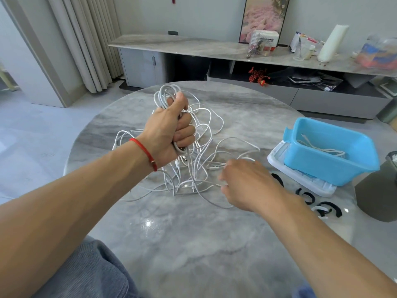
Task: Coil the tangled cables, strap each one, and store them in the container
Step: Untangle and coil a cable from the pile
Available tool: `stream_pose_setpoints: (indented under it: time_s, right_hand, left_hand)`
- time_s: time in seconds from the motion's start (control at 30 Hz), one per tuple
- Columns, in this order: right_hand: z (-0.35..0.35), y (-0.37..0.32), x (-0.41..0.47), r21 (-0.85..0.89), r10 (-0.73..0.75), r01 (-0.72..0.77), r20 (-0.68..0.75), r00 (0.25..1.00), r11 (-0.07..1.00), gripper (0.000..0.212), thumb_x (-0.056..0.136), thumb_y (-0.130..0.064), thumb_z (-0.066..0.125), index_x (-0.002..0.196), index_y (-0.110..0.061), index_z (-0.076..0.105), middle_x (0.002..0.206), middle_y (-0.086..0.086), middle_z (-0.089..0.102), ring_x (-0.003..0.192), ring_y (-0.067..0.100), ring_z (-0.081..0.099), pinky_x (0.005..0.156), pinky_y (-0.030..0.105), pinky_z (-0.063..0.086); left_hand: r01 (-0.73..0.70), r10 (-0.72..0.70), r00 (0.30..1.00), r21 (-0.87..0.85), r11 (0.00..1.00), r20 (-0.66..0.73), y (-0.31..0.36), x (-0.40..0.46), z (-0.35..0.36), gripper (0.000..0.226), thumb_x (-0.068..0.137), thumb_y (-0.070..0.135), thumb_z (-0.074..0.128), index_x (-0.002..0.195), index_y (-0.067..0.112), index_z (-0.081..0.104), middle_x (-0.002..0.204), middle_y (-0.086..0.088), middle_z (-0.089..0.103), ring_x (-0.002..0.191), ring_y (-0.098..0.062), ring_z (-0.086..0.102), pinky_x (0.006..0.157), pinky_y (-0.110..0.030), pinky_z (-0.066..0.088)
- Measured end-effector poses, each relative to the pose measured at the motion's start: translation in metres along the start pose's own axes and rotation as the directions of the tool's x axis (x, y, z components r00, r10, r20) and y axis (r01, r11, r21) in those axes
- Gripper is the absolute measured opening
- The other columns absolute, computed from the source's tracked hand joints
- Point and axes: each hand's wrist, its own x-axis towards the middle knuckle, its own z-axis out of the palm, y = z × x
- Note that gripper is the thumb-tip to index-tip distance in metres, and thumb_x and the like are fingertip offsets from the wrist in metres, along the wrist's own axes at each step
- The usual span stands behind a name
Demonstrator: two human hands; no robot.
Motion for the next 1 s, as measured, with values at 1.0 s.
stream_pose_setpoints:
  time_s: [1.0]
  right_hand:
    - [-0.002,-0.021,-0.003,0.448,-0.194,0.387,-0.417,0.888,0.806,0.027,0.098,-0.037,0.068,0.095,-0.011,0.074,0.091,0.001,0.067,0.086,0.021,0.061,0.075,0.038,0.047]
  left_hand:
    - [0.220,-0.229,0.970,0.666,0.712,-0.075,-0.039,-0.010,-0.004,0.035,0.097,0.032,0.064,0.067,0.020,0.049,0.057,-0.001,0.040,0.048,-0.017,0.037,0.052,-0.027,0.027]
